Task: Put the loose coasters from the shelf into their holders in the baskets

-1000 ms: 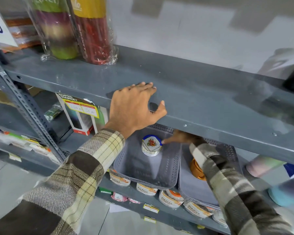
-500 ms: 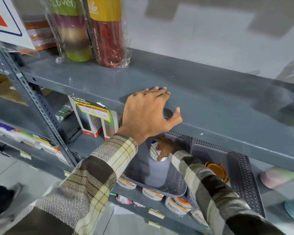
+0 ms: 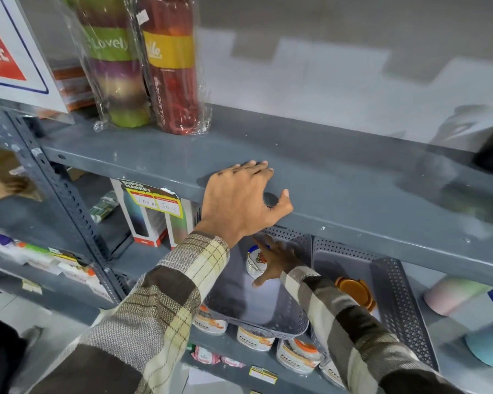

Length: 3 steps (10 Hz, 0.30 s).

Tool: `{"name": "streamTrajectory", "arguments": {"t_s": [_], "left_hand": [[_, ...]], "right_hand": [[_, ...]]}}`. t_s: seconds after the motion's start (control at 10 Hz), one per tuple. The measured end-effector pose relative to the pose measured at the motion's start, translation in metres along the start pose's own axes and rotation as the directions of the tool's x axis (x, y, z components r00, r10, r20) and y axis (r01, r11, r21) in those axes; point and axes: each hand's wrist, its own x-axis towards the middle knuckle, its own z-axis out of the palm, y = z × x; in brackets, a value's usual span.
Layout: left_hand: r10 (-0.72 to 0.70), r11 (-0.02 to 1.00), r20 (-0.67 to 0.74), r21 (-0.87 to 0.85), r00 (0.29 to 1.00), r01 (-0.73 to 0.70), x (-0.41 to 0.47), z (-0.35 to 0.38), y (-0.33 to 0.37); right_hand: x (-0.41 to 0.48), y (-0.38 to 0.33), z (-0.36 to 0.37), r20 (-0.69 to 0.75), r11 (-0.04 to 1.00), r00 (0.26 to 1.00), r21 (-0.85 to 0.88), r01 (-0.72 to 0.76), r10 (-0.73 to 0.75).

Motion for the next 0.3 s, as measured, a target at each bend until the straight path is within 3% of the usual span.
{"name": "streamTrajectory", "arguments": {"t_s": [0.1, 0.3], "left_hand": [[0.006, 1.000, 0.005, 0.016, 1.000, -0.006, 0.000, -0.002, 0.000], [-0.004, 1.000, 0.076, -0.005, 0.997, 0.004, -0.003, -0.011, 0.005]], "right_hand": [[-0.018, -0.006, 0.000, -0.070, 0.999, 0.997, 0.037, 0.035, -0.032], [-0.098, -0.011, -0.018, -0.488, 0.977, 0.869, 0.130, 0.170, -0.087]]}}
